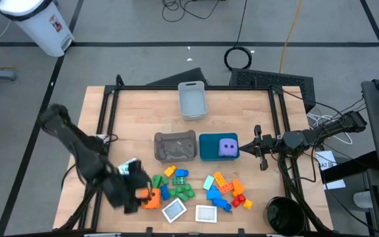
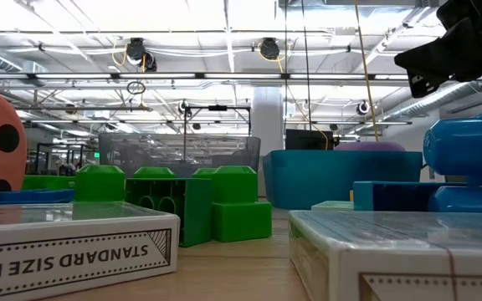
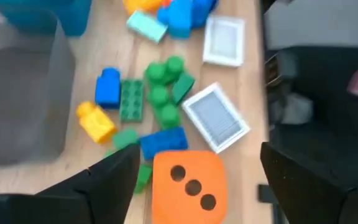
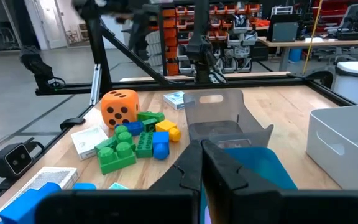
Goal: Pick & Place Toys
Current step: Put the orange dice into the blue bin
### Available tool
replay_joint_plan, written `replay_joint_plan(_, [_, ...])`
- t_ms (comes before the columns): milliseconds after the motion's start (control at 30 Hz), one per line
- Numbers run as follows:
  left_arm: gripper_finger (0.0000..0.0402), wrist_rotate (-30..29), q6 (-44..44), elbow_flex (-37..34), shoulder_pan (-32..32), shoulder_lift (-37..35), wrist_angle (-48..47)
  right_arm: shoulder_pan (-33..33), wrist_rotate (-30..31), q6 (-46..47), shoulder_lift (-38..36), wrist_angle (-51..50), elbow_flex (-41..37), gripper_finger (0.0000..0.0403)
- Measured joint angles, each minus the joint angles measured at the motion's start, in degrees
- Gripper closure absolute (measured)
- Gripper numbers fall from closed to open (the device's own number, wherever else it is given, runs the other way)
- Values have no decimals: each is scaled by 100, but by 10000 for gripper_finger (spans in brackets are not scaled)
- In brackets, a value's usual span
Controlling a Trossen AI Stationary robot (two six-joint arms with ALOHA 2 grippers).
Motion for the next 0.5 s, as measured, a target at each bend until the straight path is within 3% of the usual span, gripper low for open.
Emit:
replay_joint_plan(100, [104,-243,-671,711,-288,835,-716,0,0,-36,0,-1,0,403])
replay_joint_plan(233, [145,-130,-1175,1426,-457,1762,-1183,0,0,-76,0,-1,0,403])
replay_joint_plan(500, [189,750,-1569,1629,-457,2791,-1841,0,0,205,78,-1,0,403])
